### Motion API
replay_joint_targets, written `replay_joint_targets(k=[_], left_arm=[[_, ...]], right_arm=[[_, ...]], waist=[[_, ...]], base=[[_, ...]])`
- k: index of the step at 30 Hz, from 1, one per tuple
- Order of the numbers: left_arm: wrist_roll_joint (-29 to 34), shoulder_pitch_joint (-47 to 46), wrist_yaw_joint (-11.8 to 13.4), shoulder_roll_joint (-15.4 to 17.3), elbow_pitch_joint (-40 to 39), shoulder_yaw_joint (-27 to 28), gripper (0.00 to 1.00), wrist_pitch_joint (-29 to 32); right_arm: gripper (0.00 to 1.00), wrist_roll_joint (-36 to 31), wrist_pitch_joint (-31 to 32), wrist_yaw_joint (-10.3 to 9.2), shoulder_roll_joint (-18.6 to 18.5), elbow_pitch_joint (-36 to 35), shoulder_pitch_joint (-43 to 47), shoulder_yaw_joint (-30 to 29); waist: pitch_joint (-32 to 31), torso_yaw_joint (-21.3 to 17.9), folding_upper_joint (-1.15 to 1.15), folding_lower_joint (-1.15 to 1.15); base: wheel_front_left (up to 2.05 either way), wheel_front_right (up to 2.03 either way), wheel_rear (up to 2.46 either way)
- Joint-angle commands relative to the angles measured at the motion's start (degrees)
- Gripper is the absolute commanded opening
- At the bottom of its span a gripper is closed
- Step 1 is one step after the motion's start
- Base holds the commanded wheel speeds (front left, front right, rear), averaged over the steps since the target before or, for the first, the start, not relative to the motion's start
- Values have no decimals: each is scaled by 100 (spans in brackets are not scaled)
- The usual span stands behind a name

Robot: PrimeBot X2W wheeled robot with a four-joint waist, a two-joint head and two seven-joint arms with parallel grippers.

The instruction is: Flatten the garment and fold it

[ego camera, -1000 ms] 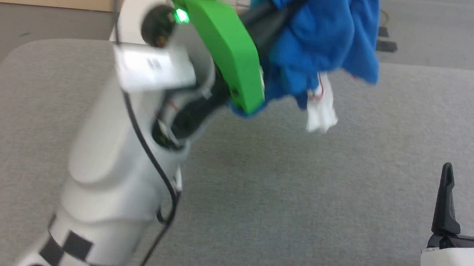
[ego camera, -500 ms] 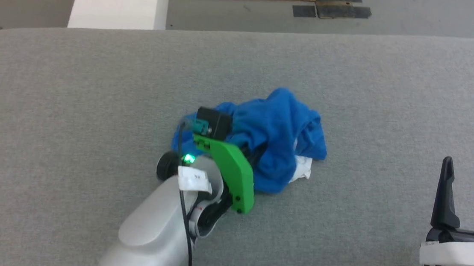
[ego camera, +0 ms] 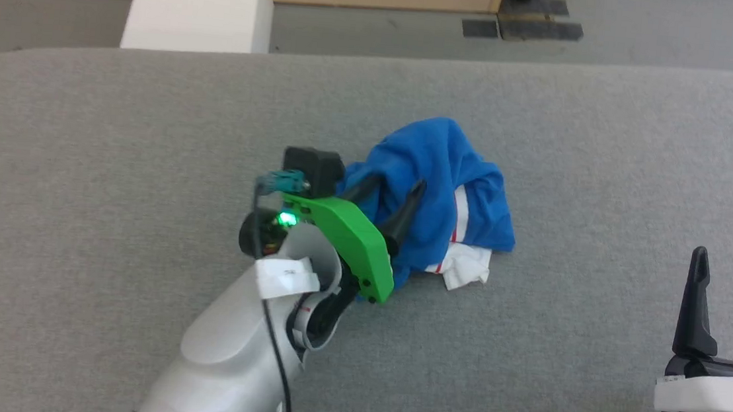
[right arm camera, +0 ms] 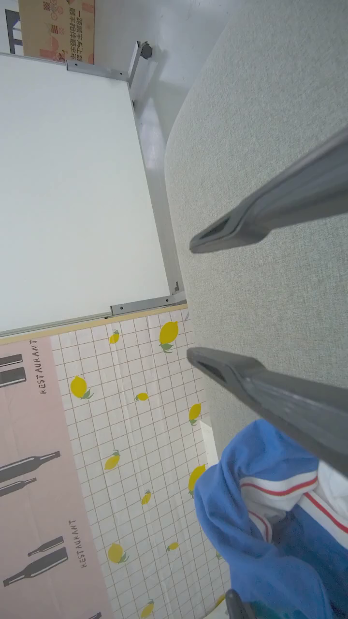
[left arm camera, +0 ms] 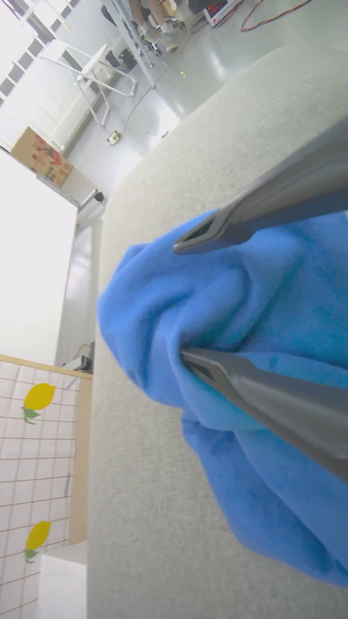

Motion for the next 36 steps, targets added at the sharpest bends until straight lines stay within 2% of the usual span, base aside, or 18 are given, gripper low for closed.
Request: replay_joint_targets(k=[1,5,11,15,18,19,21,22,28,29,36], left_arm=[[7,53,69,84,-166,64,100,-143],[162,433,267,416,-790,244,100,-599],[483,1462,733,925,-1817,592,100,-1475],[825,2201,939,1147,-2446,905,100,-1741],[1283,2750,995,1076,-3077,1318,100,-1767],[1390,3036,998,929,-3289,1510,100,-1769],[1592,3526,903,677,-3536,1806,100,-1770],[1886,4020,705,408,-3559,2066,100,-1771],[2222,4228,274,85,-3473,2386,100,-1772],[2301,4159,133,13,-3459,2483,100,-1772],[2317,4026,-3,-28,-3393,2464,100,-1772]], right_arm=[[100,11,-43,-9,3,0,24,-9],[100,5,-44,-9,3,-28,106,-30],[100,14,-45,-9,3,-88,202,-39],[100,12,-44,-9,3,-106,241,-35],[100,9,-43,-9,3,-115,281,-32],[100,11,-43,-9,3,-118,299,-26],[100,19,-38,-9,3,-111,336,-19],[100,33,-13,-9,3,-102,394,3],[100,3,105,-9,3,-169,411,64],[100,-97,376,-9,3,-242,321,191],[100,-448,1918,-9,-22,-383,-22,808]], waist=[[-149,127,0,0],[-248,207,0,0],[-268,291,0,0],[-248,330,0,0],[-248,355,0,0],[-251,357,0,0],[-263,375,0,0],[-274,428,0,0],[-295,575,0,0],[-288,657,0,0],[-156,840,0,0]], base=[[0,0,0],[0,0,0],[0,0,0],[0,0,0],[0,0,0],[0,0,0],[0,0,0],[0,0,0],[0,0,0],[0,0,0],[0,0,0]])
